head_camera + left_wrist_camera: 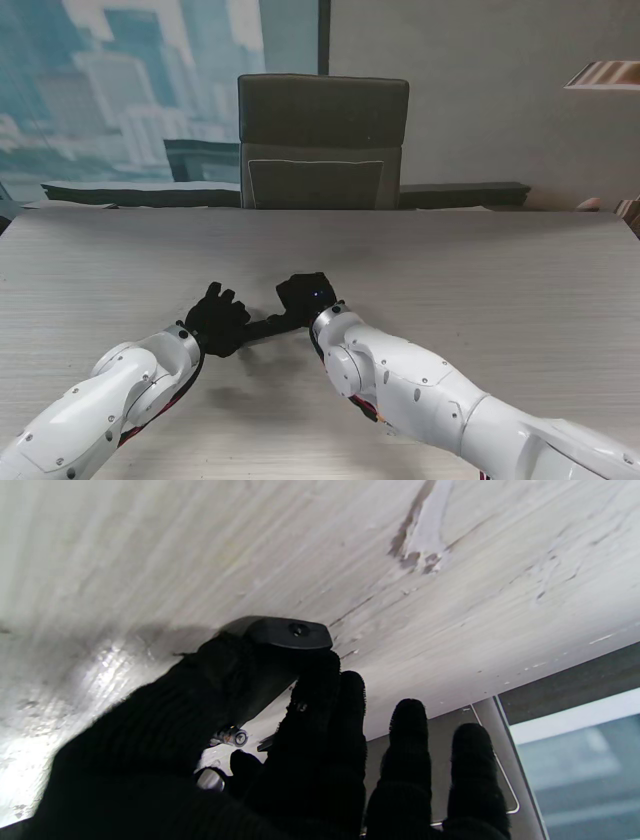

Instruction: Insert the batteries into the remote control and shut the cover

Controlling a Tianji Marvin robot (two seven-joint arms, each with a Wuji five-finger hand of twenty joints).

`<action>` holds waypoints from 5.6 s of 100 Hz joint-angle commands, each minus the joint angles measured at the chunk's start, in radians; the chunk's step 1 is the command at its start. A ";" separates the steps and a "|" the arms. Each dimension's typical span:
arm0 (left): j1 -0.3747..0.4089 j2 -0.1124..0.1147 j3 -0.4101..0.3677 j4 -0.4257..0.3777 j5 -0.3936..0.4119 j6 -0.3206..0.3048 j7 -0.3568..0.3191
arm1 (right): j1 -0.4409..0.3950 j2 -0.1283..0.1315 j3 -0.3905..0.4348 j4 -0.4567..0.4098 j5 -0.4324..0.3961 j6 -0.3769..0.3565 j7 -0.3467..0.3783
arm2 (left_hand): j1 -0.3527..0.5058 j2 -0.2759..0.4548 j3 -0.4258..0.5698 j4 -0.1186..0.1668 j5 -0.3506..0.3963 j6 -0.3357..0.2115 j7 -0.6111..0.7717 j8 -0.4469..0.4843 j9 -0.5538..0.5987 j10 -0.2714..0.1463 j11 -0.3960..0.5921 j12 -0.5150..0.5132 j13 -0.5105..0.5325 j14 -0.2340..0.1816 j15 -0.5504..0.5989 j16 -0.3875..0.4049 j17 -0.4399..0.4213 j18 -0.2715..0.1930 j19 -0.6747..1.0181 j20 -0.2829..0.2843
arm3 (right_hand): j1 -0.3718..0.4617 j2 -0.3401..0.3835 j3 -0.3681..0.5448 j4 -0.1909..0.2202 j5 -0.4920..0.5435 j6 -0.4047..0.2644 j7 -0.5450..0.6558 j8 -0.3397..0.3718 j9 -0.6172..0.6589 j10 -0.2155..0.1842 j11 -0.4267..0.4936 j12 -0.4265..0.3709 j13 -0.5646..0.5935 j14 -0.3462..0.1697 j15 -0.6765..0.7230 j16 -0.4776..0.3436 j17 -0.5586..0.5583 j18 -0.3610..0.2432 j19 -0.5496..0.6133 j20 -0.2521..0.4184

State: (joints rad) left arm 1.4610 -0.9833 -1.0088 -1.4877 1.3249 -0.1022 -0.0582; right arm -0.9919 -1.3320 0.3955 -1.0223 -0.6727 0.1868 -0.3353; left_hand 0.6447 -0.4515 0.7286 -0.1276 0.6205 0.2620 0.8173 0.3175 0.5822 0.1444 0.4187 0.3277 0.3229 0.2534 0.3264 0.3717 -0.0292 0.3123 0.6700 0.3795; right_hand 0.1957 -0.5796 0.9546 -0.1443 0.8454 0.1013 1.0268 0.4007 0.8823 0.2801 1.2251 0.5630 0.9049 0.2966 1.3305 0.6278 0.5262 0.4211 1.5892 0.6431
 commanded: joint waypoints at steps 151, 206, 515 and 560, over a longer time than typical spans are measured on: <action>0.033 -0.002 0.003 0.035 -0.002 -0.007 -0.021 | 0.155 -0.031 -0.156 -0.048 0.191 0.313 0.455 | 0.122 -0.024 -0.019 0.019 0.056 -0.294 0.117 0.046 -0.002 -0.013 0.016 0.011 0.008 0.010 0.014 -0.011 -0.009 0.010 0.017 -0.018 | -0.244 0.369 -0.339 0.057 0.347 0.085 -0.117 0.071 0.278 0.113 -0.072 0.002 0.189 0.124 0.022 -0.052 0.085 0.164 0.018 0.074; 0.033 -0.002 0.003 0.035 -0.007 -0.007 -0.022 | 0.166 -0.060 -0.172 0.001 0.217 0.316 0.463 | 0.118 -0.020 -0.026 0.022 0.056 -0.293 0.116 0.046 -0.002 -0.011 0.016 0.010 0.007 0.009 0.013 -0.011 -0.011 0.010 0.016 -0.017 | -0.141 0.364 -0.265 0.077 0.369 0.080 -0.108 0.082 0.304 0.114 -0.067 0.007 0.221 0.131 0.041 -0.066 0.116 0.170 0.034 0.082; 0.018 -0.001 0.022 0.042 -0.017 -0.004 -0.041 | 0.029 -0.013 -0.043 0.033 0.217 0.061 0.275 | 0.118 -0.013 -0.037 0.025 0.050 -0.288 0.110 0.047 -0.005 -0.011 0.015 0.010 0.005 0.009 0.012 -0.011 -0.010 0.009 0.015 -0.013 | 0.254 -0.061 0.236 -0.099 0.263 -0.006 0.088 -0.128 0.296 0.023 -0.061 -0.017 0.245 0.055 0.000 -0.113 0.123 0.152 -0.034 0.005; 0.017 -0.001 0.024 0.043 -0.016 -0.003 -0.043 | -0.006 -0.008 0.005 0.019 0.261 0.032 0.252 | 0.120 -0.015 -0.035 0.025 0.050 -0.289 0.111 0.047 -0.003 -0.010 0.016 0.011 0.005 0.011 0.012 -0.011 -0.010 0.009 0.014 -0.013 | 0.010 0.173 0.137 0.006 0.286 0.038 -0.044 0.047 0.266 0.060 -0.077 -0.023 0.206 0.087 -0.012 -0.104 0.078 0.162 -0.043 0.001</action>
State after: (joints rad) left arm 1.4542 -0.9826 -1.0048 -1.4834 1.3071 -0.1028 -0.0639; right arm -0.9621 -1.3398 0.4113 -1.0042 -0.4246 0.2294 -0.1108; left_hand 0.6447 -0.4518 0.7213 -0.1275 0.6202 0.2623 0.8182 0.3302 0.5824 0.1442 0.4189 0.3279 0.3229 0.2534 0.3264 0.3717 -0.0292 0.3123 0.6700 0.3795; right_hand 0.2454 -0.4346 1.1025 -0.1561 1.1737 0.2424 1.1359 0.4647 1.1576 0.3017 1.1460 0.5535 1.1093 0.3746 1.3297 0.5084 0.6043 0.5980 1.6296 0.6259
